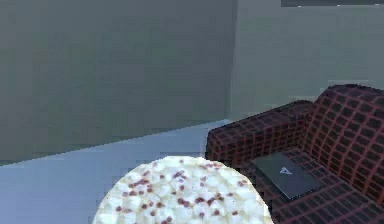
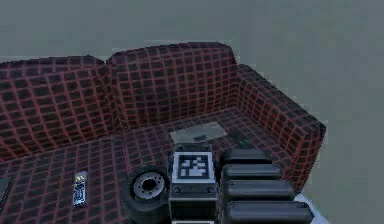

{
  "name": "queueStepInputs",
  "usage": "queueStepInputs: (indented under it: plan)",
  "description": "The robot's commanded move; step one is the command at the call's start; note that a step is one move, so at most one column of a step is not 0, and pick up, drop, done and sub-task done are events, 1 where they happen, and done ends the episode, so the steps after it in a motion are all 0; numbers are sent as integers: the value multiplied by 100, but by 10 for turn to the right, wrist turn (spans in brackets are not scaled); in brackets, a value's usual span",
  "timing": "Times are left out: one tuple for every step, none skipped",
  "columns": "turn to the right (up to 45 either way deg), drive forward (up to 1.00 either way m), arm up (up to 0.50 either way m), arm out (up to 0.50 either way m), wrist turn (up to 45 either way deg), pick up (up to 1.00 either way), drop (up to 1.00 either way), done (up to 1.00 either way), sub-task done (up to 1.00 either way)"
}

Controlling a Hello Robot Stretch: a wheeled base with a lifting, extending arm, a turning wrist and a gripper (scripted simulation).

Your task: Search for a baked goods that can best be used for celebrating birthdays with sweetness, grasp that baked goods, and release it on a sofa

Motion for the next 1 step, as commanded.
queueStepInputs:
  plan:
    - [-390, 0, 0, 0, 0, 0, 0, 0, 0]
